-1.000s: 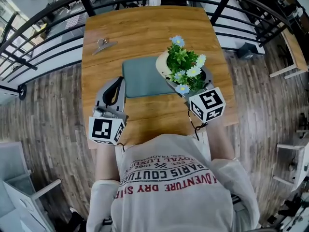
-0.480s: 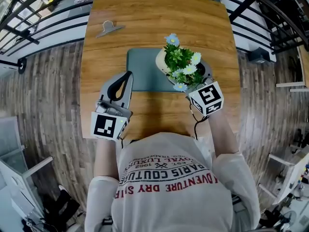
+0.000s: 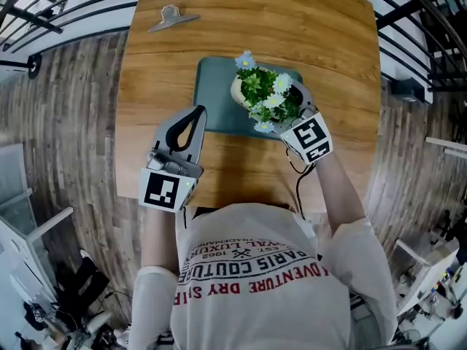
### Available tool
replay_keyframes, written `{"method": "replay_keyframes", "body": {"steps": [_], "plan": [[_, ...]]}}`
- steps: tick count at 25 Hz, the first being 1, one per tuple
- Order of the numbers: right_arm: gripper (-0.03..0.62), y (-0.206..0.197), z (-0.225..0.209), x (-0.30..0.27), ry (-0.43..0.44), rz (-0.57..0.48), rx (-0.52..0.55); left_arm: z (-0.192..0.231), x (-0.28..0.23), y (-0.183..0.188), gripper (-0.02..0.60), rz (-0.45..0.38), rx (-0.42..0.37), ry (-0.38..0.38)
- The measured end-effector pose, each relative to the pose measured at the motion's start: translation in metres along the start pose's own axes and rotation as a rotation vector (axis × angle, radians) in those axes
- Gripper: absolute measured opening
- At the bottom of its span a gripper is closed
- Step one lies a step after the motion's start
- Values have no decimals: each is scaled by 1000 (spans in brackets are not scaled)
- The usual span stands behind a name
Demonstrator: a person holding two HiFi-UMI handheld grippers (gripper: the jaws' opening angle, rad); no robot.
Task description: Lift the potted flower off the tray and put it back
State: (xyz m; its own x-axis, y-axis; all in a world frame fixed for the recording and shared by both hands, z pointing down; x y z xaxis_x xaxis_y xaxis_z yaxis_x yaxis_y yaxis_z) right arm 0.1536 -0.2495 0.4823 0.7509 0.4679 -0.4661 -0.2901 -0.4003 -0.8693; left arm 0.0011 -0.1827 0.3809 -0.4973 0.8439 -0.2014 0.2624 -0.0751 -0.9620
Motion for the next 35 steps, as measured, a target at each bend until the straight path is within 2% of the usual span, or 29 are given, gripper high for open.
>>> {"method": "replay_keyframes", "body": {"steps": [7, 13, 21, 24, 28, 35], "plan": [[469, -34, -2, -55, 92, 103, 83, 15, -12, -44, 12, 61, 46, 23], [469, -59, 4, -87, 152, 161, 97, 15, -9, -70, 12, 87, 94, 38], [468, -66, 4, -101, 191, 156, 95, 10, -13, -74, 12, 66, 105, 31], [468, -69, 5, -104, 208, 155, 57, 9, -11, -76, 12, 67, 107, 28], [468, -68, 5, -106, 191, 157, 27, 6, -8, -81, 12, 82, 112, 12], [469, -57, 2, -93, 138, 131, 35, 4, -7, -73, 12, 67, 104, -12]]}}
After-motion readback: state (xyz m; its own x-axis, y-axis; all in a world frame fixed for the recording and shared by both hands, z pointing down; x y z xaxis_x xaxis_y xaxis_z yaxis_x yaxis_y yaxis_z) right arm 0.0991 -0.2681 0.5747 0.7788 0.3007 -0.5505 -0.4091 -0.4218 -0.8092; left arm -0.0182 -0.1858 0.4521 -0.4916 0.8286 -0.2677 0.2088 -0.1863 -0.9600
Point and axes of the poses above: the fingertips, and each gripper's own axes: x backward along the fingers, z to its left, y out of its top, the point moved 3 cm from there along x, backward along the fingers, and after that the axes turned 13 degrees about -x, right-handed, at the moved point
